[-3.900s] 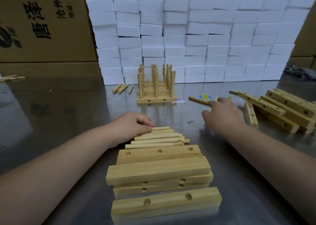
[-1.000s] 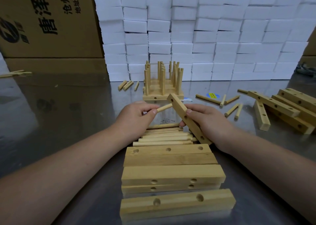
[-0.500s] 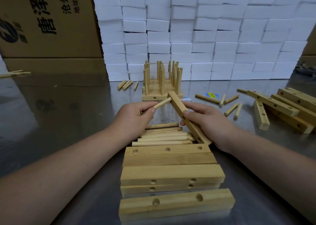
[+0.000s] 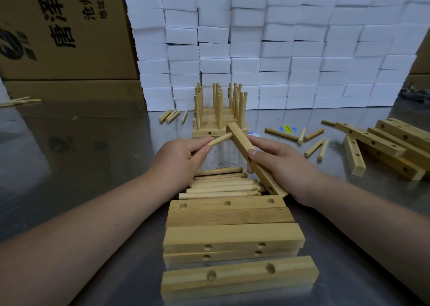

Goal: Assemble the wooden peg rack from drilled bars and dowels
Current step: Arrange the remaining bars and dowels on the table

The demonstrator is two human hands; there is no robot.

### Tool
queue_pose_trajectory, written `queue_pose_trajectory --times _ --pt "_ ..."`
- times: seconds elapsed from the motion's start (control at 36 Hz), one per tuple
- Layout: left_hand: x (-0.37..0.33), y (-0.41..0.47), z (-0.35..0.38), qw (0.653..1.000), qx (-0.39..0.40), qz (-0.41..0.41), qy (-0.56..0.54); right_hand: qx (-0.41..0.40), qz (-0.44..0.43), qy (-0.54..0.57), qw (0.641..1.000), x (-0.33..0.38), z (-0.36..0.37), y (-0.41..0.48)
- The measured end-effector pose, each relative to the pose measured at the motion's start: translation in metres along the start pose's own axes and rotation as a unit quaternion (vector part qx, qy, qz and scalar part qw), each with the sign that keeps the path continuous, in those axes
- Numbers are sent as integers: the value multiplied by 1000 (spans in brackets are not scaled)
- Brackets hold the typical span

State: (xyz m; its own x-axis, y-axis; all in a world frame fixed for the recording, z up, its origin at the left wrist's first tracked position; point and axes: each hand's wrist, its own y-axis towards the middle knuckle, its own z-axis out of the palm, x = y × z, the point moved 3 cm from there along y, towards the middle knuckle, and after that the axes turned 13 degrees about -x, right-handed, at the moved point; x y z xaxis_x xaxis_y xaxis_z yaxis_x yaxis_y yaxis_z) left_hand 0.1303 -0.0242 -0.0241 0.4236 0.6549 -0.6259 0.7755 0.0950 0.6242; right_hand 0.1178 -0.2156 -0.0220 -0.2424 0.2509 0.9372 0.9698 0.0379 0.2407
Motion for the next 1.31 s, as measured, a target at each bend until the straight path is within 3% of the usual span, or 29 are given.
queue_pose_trajectory --times 0.19,0.39,0.69,1.03,1.31 --pt "-11 3 -7 995 -23 90 32 5 -26 0 1000 11 0 -5" --pt "-16 3 -10 991 -44 121 39 8 -52 -51 997 13 -2 -5" --pt "-12 7 -8 999 -7 -17 -43 9 -75 -83 994 11 -5 -1" --pt "-13 9 -7 975 59 -163 -142 9 -89 -76 993 10 -6 -2" --pt "-14 17 -7 974 33 -181 -132 -17 -64 -52 996 3 -3 1"
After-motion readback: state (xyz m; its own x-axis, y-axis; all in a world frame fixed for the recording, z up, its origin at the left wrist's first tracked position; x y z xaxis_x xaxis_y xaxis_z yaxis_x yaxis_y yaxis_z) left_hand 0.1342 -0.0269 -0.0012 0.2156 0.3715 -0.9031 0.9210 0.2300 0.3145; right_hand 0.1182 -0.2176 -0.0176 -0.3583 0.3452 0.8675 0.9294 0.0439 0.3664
